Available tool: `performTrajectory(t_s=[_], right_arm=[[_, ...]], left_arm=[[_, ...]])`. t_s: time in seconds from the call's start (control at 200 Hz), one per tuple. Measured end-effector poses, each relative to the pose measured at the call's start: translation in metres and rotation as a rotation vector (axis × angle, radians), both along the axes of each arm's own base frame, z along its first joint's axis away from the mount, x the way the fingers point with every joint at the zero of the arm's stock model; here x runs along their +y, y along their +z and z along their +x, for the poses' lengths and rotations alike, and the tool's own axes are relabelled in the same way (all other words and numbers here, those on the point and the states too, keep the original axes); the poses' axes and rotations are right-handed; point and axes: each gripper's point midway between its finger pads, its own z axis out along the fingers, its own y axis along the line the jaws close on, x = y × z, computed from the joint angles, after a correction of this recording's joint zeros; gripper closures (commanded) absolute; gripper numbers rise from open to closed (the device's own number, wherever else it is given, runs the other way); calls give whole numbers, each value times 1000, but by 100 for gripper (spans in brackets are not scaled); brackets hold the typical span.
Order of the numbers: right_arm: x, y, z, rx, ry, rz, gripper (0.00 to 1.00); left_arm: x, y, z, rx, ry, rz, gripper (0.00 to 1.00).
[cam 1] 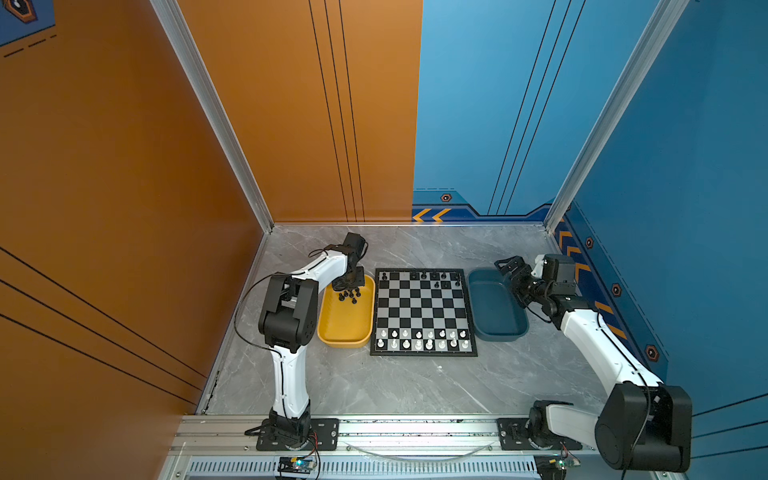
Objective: Set up the chess pieces on the board
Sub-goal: 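Lift the black piece out of the yellow tray with the left gripper, then carry the black piece with the left gripper over the board's far row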
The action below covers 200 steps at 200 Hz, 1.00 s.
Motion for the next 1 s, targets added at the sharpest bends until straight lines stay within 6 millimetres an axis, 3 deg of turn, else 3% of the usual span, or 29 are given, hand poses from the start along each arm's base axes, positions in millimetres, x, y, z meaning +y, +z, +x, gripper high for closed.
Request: performTrajectory(t_s=[0.145, 0.33, 0.521, 0.746, 0.866, 1.001], right_arm=[[0, 0, 0, 0, 0, 0, 0], [1, 0, 0, 0, 7, 6, 0], [-2, 1, 0, -1, 1, 9, 0], [-3, 1, 0, -1, -1, 11, 0], [-4, 1, 0, -1, -4, 11, 0], [-4, 1, 0, -1, -1, 14, 0]], left_arm=[[-3, 15, -2, -22, -15, -4, 100], [-18, 54, -2, -99, -47, -26, 100], [-54, 96, 8, -200, -116, -60, 100], [-113, 138, 17, -298, -241, -94, 100], [-143, 138, 27, -314, -297, -100, 100], [-168, 110, 39, -272, -339, -83, 100]])
